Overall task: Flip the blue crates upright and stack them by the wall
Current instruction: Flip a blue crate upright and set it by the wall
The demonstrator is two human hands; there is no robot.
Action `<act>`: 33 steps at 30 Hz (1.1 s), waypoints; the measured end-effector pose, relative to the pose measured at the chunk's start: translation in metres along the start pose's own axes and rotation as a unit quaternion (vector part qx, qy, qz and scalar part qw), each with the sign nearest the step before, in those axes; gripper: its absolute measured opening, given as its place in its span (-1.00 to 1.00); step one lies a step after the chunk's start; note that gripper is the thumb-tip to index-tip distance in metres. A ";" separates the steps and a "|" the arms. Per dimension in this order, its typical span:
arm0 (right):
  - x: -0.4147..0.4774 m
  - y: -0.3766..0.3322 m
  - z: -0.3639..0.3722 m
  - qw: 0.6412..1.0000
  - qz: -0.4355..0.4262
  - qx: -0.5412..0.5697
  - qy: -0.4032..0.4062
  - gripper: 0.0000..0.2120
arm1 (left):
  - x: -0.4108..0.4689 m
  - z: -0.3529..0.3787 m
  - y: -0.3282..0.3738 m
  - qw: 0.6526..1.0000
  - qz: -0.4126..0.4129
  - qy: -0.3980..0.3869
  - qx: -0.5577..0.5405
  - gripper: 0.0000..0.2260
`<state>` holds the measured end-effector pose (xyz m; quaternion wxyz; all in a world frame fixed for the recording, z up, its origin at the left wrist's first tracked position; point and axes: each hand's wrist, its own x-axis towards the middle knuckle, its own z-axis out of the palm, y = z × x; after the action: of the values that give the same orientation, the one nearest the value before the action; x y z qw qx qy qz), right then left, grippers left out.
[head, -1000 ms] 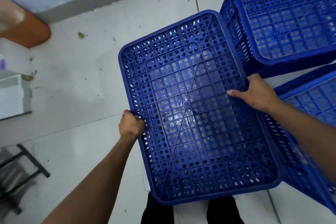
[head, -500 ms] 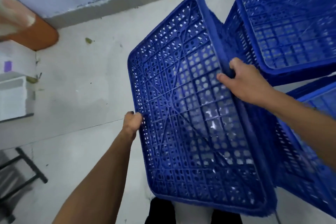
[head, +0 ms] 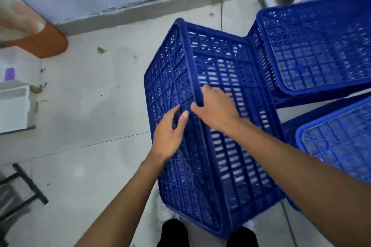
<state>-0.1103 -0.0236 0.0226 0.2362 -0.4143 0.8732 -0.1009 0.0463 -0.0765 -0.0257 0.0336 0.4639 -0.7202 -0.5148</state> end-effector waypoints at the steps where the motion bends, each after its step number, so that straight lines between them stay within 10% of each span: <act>1: 0.000 -0.006 0.002 1.000 -0.008 -0.007 -0.008 -0.70 | -0.010 -0.002 0.013 1.000 0.017 -0.014 -0.006 -0.53; 5: 0.001 -0.005 0.006 0.998 -0.047 0.033 -0.025 -0.82 | -0.022 -0.011 0.037 1.000 0.006 -0.016 0.025 -0.53; 9: 0.000 0.061 -0.005 0.988 0.075 0.030 0.129 -0.80 | -0.012 -0.021 0.037 0.991 -0.043 0.031 0.123 -0.41; 15: -0.013 0.173 0.012 0.937 0.293 0.088 -0.167 -0.31 | -0.003 -0.025 0.030 0.981 -0.071 0.096 0.154 -0.75; 23: -0.036 0.165 0.015 0.894 0.302 0.329 -0.039 -0.28 | 0.005 -0.035 0.027 0.983 -0.117 0.056 0.128 -0.77; 33: -0.024 0.162 0.006 0.932 0.277 0.233 -0.020 -0.49 | 0.023 -0.020 -0.004 0.976 -0.192 0.010 0.102 -0.75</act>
<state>-0.2038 0.0980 -0.0355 0.3616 -0.0910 0.9005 -0.2238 0.0464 -0.1072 -0.0290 -0.1064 0.5999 -0.6658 -0.4307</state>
